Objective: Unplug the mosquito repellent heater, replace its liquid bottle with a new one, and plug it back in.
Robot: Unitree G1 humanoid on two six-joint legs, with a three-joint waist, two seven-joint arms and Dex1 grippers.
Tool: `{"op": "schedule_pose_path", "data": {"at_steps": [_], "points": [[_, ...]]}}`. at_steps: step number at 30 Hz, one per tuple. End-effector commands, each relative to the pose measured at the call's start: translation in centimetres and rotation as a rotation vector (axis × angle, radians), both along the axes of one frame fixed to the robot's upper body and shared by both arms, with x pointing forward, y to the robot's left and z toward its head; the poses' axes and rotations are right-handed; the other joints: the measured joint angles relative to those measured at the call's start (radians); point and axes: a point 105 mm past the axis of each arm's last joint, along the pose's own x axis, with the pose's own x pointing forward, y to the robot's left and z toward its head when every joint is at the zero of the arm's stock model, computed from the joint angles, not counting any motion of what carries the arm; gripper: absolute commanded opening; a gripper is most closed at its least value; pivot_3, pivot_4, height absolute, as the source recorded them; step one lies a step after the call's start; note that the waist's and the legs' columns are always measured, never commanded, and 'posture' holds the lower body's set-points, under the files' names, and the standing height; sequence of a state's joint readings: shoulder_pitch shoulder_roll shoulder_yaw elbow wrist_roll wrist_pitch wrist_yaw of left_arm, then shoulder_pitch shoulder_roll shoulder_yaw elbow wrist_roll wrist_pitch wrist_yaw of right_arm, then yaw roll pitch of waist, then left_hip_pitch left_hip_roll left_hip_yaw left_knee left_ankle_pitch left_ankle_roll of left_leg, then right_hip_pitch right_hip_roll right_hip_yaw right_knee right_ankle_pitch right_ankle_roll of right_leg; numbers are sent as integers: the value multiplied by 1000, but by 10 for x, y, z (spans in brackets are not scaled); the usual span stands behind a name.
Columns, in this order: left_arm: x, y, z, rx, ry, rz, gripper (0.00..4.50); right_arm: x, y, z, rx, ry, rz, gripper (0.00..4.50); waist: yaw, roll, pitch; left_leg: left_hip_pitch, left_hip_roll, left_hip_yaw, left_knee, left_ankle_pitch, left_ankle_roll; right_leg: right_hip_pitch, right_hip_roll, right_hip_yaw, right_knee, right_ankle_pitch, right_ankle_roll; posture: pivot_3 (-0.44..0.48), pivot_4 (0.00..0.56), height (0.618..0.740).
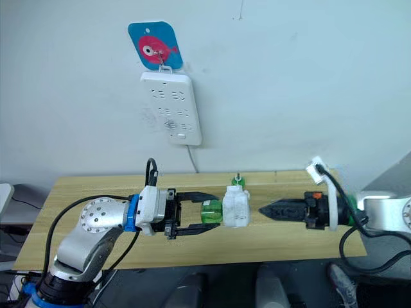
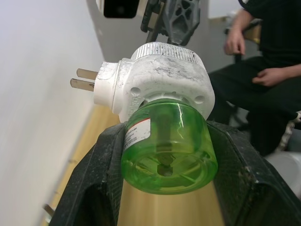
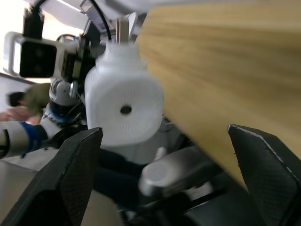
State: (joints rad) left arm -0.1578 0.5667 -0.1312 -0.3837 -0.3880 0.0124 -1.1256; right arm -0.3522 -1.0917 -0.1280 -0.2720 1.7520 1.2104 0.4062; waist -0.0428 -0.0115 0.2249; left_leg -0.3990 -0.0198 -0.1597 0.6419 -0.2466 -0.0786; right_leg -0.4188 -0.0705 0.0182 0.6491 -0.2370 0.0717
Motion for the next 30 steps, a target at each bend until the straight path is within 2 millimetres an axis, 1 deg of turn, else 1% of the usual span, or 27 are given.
{"op": "schedule_pose_path", "data": {"at_steps": [1,3,4,6,10,11,15,19,30], "points": [[-4,-2,3,-42,-111,-20,2241,-3,5,45,85,-139,69,3572,-1,0,0,0,0,0,0,0,0,0,0,0,0,0,0,-97,213,740],[-6,-4,1,-62,-133,-29,2241,-10,18,54,108,-154,144,2842,-1,0,0,-1,0,0,0,0,0,0,0,0,-1,0,-1,-103,214,740],[-6,-5,1,-70,-144,-30,2241,-12,23,56,115,-155,169,2460,-3,0,0,-1,0,0,-1,0,0,0,0,0,-2,3,-4,-103,214,740],[-7,-7,-1,-67,-169,-52,2241,-15,33,54,114,-149,209,1719,-7,0,0,-1,0,0,0,-1,1,0,0,0,-3,3,-5,-108,216,740],[-9,-12,-3,-58,-189,-86,2241,-10,51,44,119,-117,239,190,-10,0,0,-1,0,0,0,-1,2,0,0,1,-2,3,-4,-101,218,740],[-10,-13,-3,-55,-192,-90,2241,-10,53,43,118,-112,245,32,-11,0,1,-1,0,0,0,-1,2,0,0,1,-2,3,-4,-99,218,740],[-12,-15,-2,-57,-220,-105,2241,-4,60,34,97,-86,250,0,-12,0,0,-1,0,0,1,-1,2,0,0,1,-2,3,-3,-91,218,740],[-12,-16,1,-77,-246,-89,2241,4,60,18,54,-34,226,0,-12,1,1,-1,0,0,1,-1,2,0,0,1,-2,3,-4,-73,220,740],[-17,-16,1,-86,-291,-107,2241,10,57,7,25,24,213,0,-12,1,1,-1,-1,0,1,-1,2,0,0,1,-1,3,-4,-63,222,740]]}}
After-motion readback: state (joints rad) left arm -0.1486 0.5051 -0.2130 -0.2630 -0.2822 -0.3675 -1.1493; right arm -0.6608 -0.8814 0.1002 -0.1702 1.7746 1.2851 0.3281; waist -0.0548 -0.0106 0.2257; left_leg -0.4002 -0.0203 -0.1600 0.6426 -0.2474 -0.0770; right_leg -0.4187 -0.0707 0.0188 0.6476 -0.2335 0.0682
